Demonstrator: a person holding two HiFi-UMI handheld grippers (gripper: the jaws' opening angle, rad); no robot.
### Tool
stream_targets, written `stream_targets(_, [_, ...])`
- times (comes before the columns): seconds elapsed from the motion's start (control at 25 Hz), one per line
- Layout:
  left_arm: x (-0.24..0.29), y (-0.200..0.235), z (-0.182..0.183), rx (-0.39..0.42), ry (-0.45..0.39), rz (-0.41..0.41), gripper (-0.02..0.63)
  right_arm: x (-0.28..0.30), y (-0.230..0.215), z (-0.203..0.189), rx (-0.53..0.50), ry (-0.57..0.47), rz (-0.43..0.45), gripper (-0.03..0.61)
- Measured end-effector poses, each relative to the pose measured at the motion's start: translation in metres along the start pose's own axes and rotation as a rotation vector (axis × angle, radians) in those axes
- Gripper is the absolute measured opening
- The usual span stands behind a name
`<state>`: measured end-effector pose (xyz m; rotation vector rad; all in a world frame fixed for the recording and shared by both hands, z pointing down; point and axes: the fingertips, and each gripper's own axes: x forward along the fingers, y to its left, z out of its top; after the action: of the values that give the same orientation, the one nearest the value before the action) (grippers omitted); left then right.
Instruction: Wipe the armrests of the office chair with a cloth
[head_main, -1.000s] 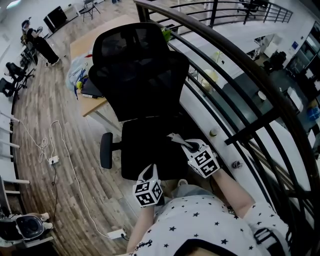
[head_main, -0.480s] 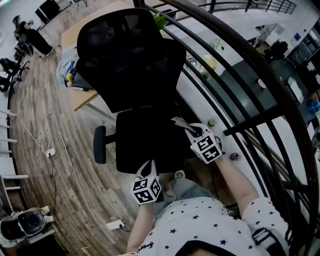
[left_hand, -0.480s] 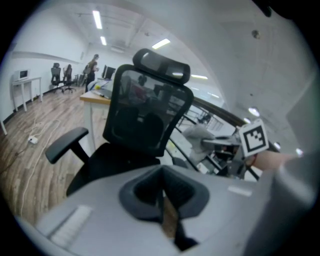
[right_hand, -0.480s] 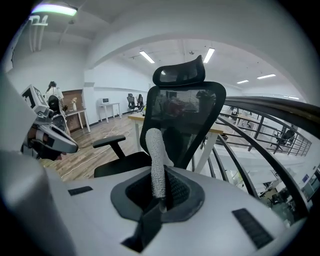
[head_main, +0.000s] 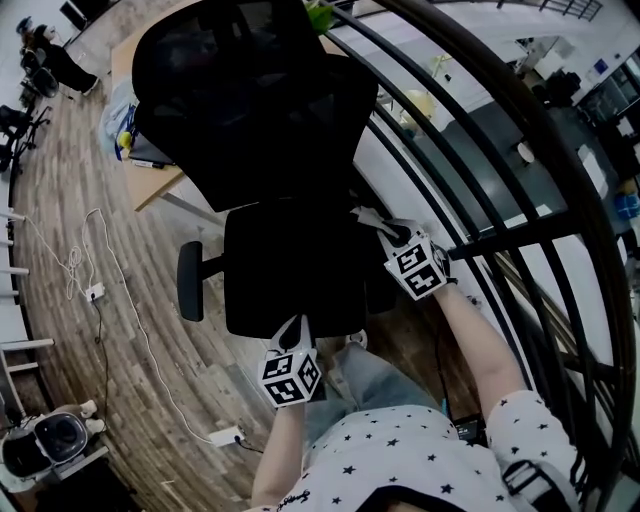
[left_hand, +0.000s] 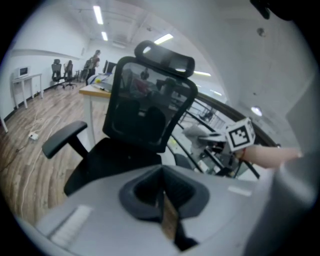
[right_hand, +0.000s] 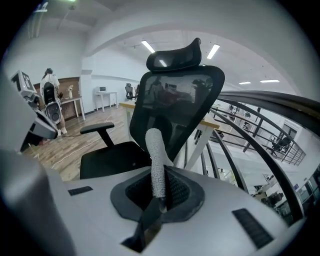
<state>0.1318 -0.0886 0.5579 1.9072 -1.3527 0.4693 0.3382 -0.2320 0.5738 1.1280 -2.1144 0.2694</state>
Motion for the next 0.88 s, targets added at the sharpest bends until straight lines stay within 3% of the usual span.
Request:
stream_targets(0.48, [0.020,-0.004,-0.018,-0.022,0.038,0.001,0.008,0.059,-0.006,-0.057,-0.102,0.150,0.035,0.026])
stream_targets(0.88, [0.031,0.000,-0.038,-0.033,0.086,0.005,0.008,0.099,-0.004,-0.080,-0.147,0.220,0.067,0.026])
